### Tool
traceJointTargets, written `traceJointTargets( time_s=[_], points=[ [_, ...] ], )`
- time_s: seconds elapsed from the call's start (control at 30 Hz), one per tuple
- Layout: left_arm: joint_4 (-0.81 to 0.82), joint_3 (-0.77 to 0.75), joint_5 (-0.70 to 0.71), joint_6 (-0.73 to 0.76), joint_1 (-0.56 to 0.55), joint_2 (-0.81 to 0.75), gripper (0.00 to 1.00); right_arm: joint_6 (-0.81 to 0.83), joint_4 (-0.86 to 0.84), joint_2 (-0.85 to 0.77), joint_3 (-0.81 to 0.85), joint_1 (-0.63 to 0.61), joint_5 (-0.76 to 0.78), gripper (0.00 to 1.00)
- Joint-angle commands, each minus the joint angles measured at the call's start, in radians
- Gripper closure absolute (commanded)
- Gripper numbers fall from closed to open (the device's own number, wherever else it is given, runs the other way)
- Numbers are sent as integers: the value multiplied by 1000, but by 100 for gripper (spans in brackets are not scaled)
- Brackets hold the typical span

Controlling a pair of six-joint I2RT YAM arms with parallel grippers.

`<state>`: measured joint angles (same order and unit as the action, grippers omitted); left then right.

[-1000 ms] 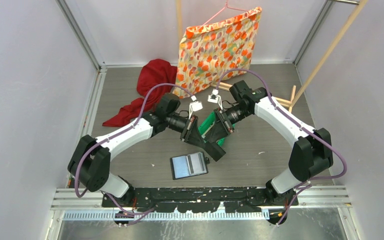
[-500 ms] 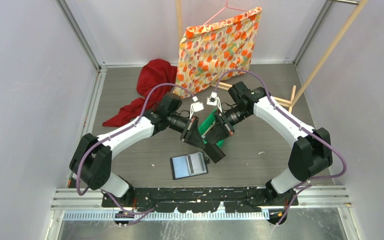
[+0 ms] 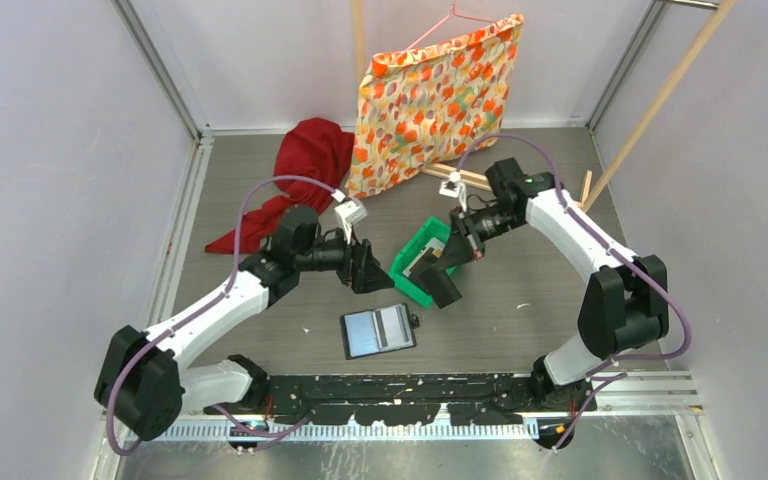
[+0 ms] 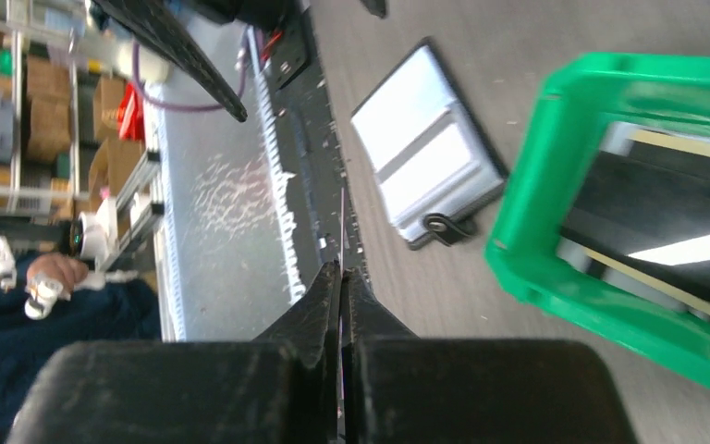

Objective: Put the credit cards into the card holder
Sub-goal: Move the storage box to the center of the board.

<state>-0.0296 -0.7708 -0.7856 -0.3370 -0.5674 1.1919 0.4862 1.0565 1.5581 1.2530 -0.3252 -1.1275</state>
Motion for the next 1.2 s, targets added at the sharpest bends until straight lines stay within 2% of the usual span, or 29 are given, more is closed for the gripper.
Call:
traceJointTargets(
  time_s=[0.0, 0.1, 0.17, 0.23, 0.4, 0.57, 0.7, 0.8, 0.87, 1.0, 1.17],
  points=[
    [140, 103, 355, 24, -12, -47, 13, -9, -51, -41, -4, 142, -32, 99],
    [129, 92, 523, 98, -51, -22, 11, 1, -42, -46, -9, 225, -52, 99],
    [120, 64, 576, 150, -76, 35, 13, 0, -63, -68, -33, 254, -46, 99],
    [120, 34, 590, 190, -90, 105, 18, -18, -103, -99, -70, 271, -36, 99],
    [174, -9, 595, 261, -103, 256, 18, -17, -130, -115, -112, 292, -3, 99],
    [240, -83, 562, 212, -112, 404, 24, 15, -97, -100, -97, 301, 24, 99],
    [271, -139, 624, 193, -137, 495, 41, 23, -105, -130, -123, 311, 41, 99],
    [304, -155, 673, 155, -143, 540, 59, 28, -108, -156, -135, 346, 47, 99],
    [312, -170, 716, 122, -146, 564, 65, 36, -108, -165, -144, 366, 50, 99],
    [346, -212, 853, 64, -159, 604, 83, 50, -110, -175, -164, 399, 49, 99],
    [362, -291, 1030, -35, -169, 674, 91, 57, -128, -181, -186, 410, 54, 99]
  ],
)
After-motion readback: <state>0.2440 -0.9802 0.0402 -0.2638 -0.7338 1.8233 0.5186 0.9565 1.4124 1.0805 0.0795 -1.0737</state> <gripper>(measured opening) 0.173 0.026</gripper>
